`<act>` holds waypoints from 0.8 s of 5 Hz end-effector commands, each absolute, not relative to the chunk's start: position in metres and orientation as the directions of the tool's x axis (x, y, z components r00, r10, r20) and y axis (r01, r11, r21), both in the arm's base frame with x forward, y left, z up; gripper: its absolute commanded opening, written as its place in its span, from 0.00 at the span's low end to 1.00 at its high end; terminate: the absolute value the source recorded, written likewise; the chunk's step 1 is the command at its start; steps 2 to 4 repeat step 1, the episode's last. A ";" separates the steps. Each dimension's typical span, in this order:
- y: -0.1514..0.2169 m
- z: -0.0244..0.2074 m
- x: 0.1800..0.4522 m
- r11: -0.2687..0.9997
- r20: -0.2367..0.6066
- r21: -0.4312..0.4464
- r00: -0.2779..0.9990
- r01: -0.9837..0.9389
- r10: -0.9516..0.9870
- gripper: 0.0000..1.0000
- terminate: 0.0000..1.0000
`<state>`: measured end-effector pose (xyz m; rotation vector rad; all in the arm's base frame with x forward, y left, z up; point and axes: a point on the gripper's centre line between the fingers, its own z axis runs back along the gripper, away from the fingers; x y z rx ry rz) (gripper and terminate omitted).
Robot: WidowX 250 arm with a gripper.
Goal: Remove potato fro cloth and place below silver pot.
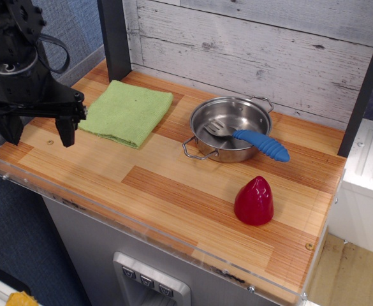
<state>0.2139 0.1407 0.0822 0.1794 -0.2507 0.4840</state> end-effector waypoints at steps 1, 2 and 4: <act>0.140 0.093 0.204 0.863 0.314 0.114 0.842 -0.493 0.439 1.00 1.00; 0.140 0.093 0.204 0.863 0.314 0.114 0.842 -0.493 0.439 1.00 1.00; 0.140 0.093 0.204 0.863 0.314 0.114 0.842 -0.493 0.439 1.00 1.00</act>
